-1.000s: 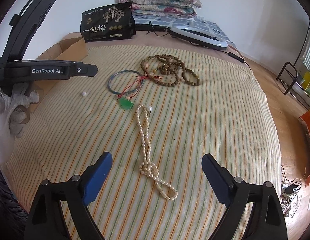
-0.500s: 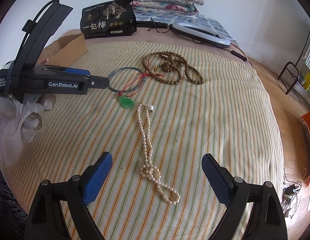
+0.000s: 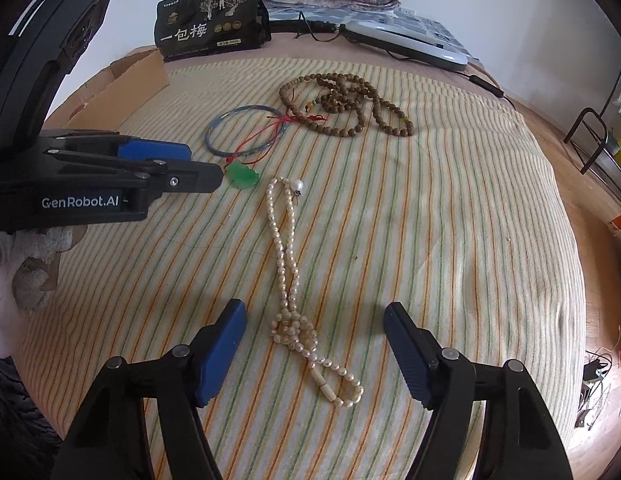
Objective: Organize jewelry
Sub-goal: 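Grasp the pearl necklace with the right tool while the left tool grasps the green jade pendant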
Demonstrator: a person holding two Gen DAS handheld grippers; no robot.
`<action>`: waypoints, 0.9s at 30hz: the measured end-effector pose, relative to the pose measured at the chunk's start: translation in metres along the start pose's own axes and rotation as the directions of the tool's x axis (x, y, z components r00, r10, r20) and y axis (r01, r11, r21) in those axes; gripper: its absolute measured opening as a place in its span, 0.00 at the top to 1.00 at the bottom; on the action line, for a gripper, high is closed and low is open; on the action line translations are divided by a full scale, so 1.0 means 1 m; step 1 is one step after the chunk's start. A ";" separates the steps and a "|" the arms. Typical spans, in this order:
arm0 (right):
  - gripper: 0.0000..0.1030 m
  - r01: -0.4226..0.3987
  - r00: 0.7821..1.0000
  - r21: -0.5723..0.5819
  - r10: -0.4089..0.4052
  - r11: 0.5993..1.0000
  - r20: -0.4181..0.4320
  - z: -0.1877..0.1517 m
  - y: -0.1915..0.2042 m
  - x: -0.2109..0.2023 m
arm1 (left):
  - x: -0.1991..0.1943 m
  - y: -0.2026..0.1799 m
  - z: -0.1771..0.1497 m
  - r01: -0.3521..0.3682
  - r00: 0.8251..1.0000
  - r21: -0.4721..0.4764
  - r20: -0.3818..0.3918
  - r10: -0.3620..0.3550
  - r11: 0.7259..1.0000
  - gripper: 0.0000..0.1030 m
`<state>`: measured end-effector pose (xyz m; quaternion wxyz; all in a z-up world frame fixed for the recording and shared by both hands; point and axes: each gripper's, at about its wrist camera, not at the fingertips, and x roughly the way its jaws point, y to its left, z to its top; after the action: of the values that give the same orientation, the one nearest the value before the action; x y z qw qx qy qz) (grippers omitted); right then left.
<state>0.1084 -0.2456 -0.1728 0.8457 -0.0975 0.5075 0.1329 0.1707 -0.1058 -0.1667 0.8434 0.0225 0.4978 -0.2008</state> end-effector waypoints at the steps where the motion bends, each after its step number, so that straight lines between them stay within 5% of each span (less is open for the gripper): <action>1: 0.32 0.002 1.000 -0.002 -0.002 1.000 0.000 0.001 0.000 0.001 | 0.001 -0.002 0.000 0.002 1.000 0.008 -0.002 -0.002 1.000 0.60; 12: 0.84 0.012 1.000 -0.007 -0.012 1.000 -0.016 0.003 -0.007 0.002 | 0.016 -0.022 0.005 0.000 1.000 0.073 -0.008 0.001 0.997 0.72; 27: 0.91 0.052 0.998 0.018 -0.052 0.998 -0.030 0.003 -0.018 0.000 | 0.025 -0.027 0.009 -0.023 1.000 0.095 0.003 0.023 0.995 0.72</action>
<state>0.1170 -0.2622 -0.1711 0.8422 -0.1046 0.5185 0.1045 0.1787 -0.1410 -0.1788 0.8442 0.0680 0.4866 -0.2144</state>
